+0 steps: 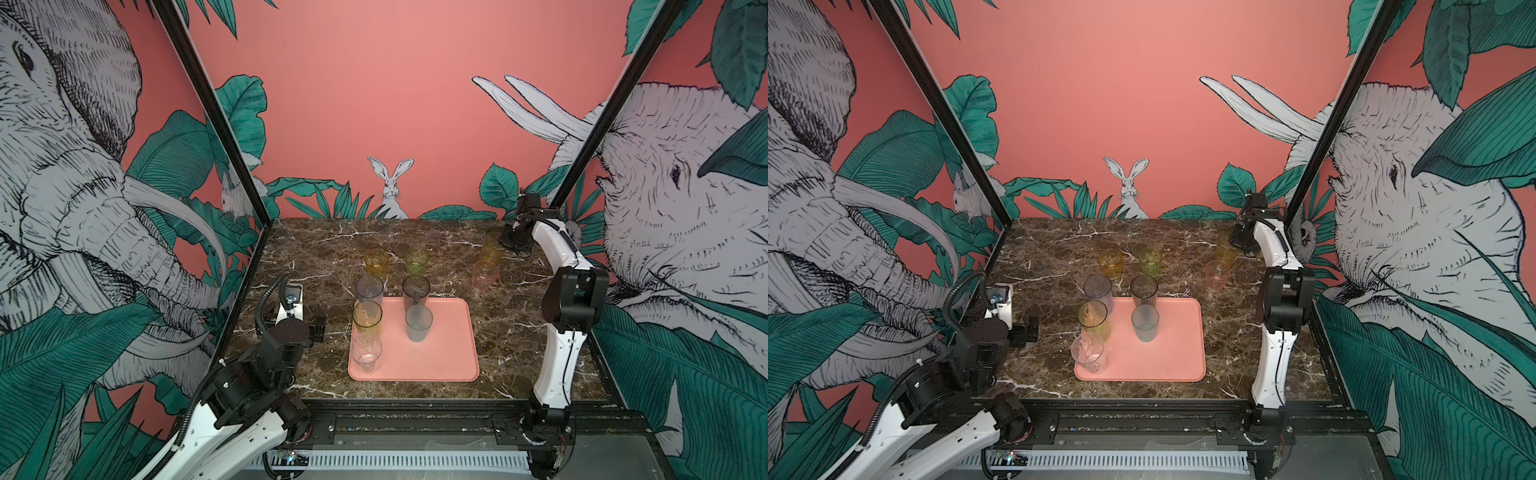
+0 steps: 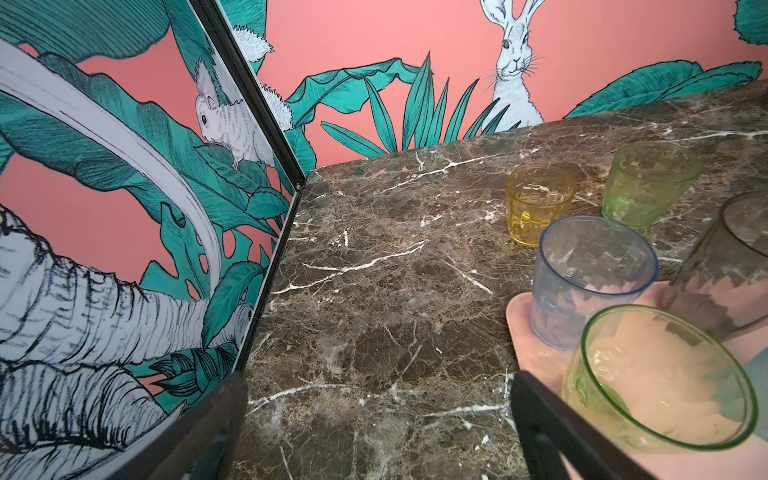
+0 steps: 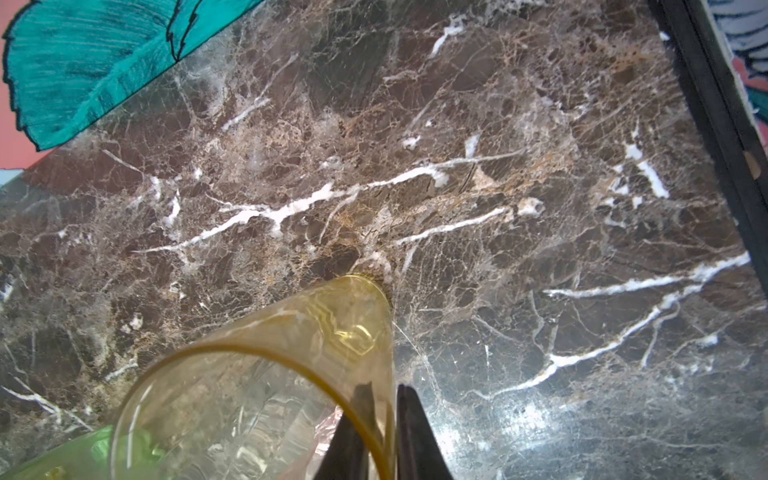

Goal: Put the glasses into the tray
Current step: 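Lower the open right gripper around the amber cup's rim and close it, then lift the amber cup with the right gripper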

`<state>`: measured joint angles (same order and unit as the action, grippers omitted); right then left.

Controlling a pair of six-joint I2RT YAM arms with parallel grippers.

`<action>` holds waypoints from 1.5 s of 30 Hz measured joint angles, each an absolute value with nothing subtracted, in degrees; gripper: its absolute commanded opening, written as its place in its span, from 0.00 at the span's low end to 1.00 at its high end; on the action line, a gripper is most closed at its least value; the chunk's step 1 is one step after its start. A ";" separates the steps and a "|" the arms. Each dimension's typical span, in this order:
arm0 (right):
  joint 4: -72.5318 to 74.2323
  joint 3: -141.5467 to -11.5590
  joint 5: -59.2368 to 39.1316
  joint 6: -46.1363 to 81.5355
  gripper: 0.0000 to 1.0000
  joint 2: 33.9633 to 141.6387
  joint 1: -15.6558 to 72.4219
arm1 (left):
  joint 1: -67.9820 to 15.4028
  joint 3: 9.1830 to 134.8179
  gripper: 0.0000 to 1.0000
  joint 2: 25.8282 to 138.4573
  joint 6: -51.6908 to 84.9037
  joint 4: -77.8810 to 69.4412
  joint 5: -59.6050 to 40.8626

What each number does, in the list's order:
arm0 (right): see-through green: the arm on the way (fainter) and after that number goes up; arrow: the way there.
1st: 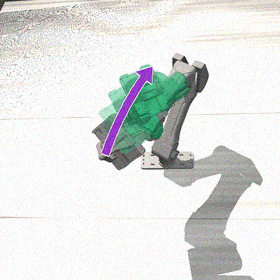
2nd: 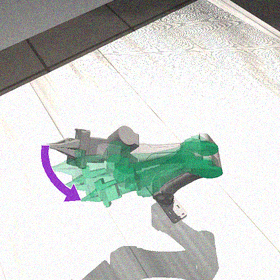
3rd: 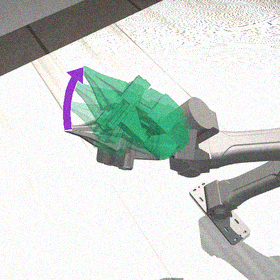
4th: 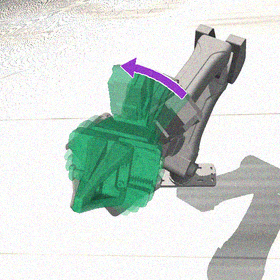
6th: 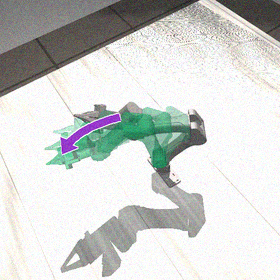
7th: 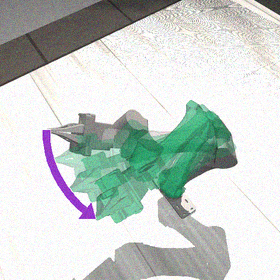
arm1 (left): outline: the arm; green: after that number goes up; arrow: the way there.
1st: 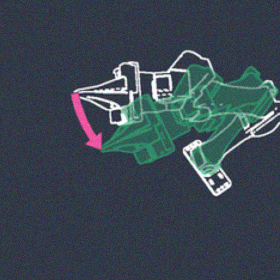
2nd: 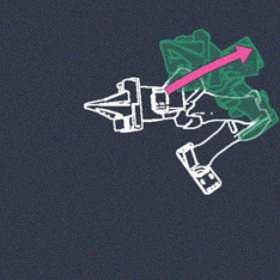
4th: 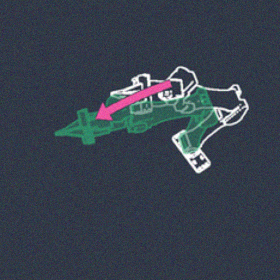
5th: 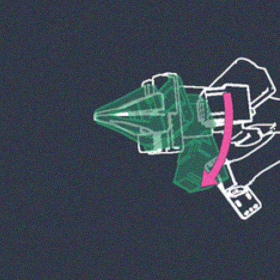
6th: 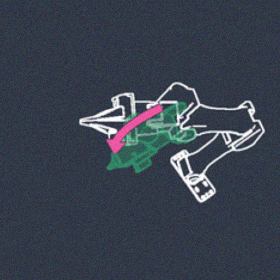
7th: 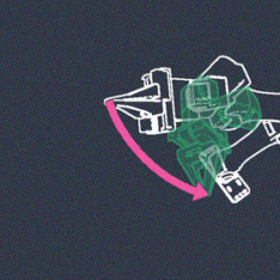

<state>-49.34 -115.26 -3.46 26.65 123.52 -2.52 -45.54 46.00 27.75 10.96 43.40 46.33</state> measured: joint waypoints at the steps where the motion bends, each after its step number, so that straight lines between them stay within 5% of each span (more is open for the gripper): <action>1: -49.43 -115.26 -3.36 26.63 0.09 123.52 -2.52 | -45.54 46.00 0.99 27.75 10.96 43.40 46.30; 8: -49.63 -115.26 -3.44 26.57 0.00 123.61 -2.59 | -45.54 46.00 0.99 27.75 10.96 43.40 46.30; 45: -59.09 -120.70 -2.15 23.55 0.00 107.96 -2.17 | -45.54 46.00 1.00 27.75 10.96 43.40 46.22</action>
<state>-59.09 -120.70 -2.15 23.55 107.96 -2.17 -45.54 46.00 27.75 10.96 43.40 46.22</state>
